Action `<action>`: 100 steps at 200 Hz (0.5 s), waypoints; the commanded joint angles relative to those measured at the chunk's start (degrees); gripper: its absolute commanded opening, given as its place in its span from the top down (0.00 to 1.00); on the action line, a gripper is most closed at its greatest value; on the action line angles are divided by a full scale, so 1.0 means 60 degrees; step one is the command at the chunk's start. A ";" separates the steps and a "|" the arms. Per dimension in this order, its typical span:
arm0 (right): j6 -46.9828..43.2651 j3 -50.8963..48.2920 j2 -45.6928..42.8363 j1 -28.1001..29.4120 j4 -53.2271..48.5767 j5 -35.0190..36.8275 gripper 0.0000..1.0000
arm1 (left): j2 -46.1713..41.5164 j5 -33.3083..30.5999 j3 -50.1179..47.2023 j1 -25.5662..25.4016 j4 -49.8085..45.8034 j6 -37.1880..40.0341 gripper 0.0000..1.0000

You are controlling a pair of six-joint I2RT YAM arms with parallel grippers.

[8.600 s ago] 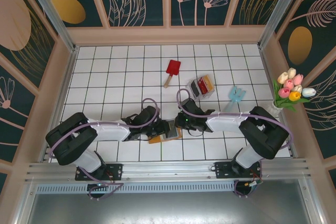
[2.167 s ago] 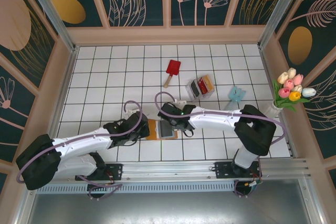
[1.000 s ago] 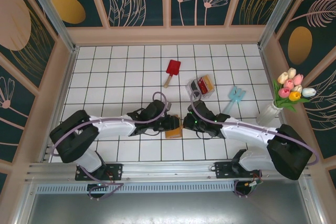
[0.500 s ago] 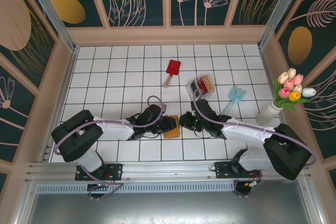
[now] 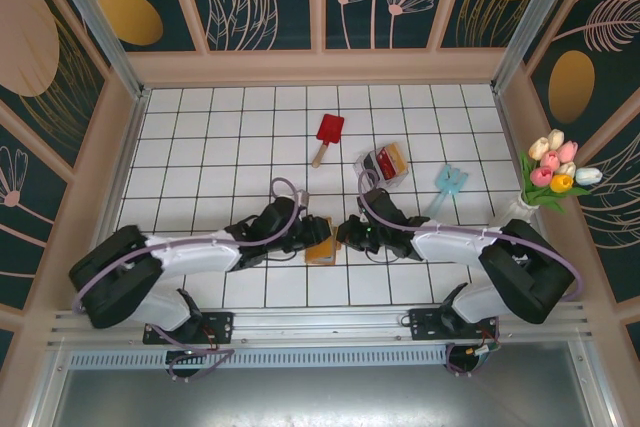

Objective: Put the credit cards into the card holder
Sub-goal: Close the card holder at the center of the table.

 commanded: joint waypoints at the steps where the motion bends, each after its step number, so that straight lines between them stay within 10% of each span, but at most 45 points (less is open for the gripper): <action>1: -0.0199 0.0266 0.0083 -0.0054 -0.0418 0.0264 0.91 | -0.1368 -0.1563 0.0118 -0.0047 -0.2044 0.0775 0.71; 29: -0.0171 0.0295 0.0032 -0.0054 -0.0537 0.0386 0.91 | -0.2364 -0.2561 -0.0232 0.0111 -0.3489 0.0846 0.66; 100: -0.0108 0.0250 -0.0337 -0.0054 -0.0583 0.0562 0.90 | -0.0329 -0.0418 -0.0062 0.0279 -0.2294 0.1371 0.55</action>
